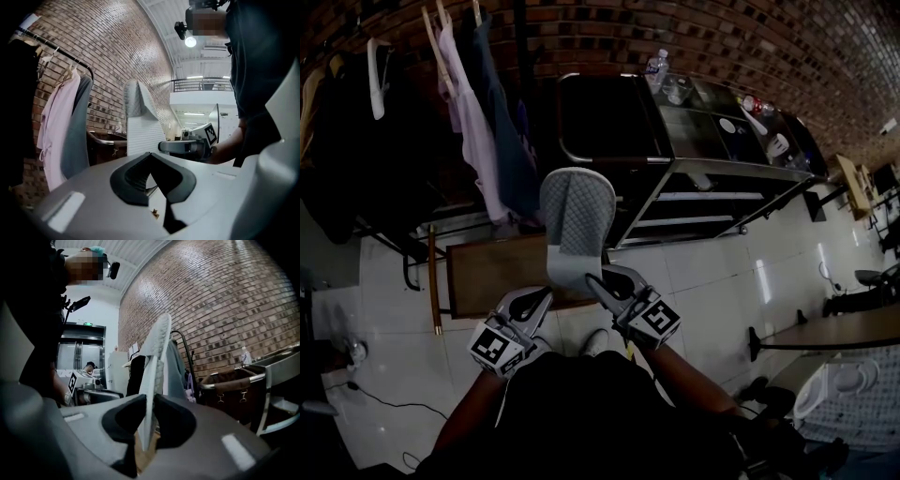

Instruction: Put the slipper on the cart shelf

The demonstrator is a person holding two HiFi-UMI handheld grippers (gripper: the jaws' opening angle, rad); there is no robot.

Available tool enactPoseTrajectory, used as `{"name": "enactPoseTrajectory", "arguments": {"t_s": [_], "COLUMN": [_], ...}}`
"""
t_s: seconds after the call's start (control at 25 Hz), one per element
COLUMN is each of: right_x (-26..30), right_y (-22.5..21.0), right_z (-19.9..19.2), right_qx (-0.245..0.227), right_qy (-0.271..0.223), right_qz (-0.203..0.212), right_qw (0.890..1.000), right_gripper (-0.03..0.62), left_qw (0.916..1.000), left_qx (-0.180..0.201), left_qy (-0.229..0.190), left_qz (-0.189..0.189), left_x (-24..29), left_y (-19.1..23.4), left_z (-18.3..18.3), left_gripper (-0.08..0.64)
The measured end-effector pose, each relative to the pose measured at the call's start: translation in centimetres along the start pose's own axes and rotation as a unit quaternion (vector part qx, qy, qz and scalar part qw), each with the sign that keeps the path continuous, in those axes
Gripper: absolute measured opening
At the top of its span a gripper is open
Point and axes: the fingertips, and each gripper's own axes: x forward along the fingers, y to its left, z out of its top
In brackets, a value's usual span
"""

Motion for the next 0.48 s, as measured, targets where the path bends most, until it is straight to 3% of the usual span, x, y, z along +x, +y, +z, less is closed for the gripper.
{"name": "enactPoseTrajectory", "arguments": {"t_s": [0.2,0.48], "right_x": [-0.5,-3.0], "right_y": [-0.2,-0.6], "right_z": [-0.1,-1.1], "right_qx": [-0.004,0.018], "right_qy": [-0.002,0.007], "right_qz": [-0.019,-0.102], "right_qw": [1.0,0.995], "right_gripper": [0.058,0.06], "left_qw": [0.9999,0.995], "left_qx": [0.0,-0.003], "left_qy": [0.001,0.019], "left_qz": [-0.017,-0.098], "left_x": [-0.1,1.4], "left_y": [0.2,-1.0], "left_z": [0.1,-2.3], "left_gripper": [0.003,0.003]}}
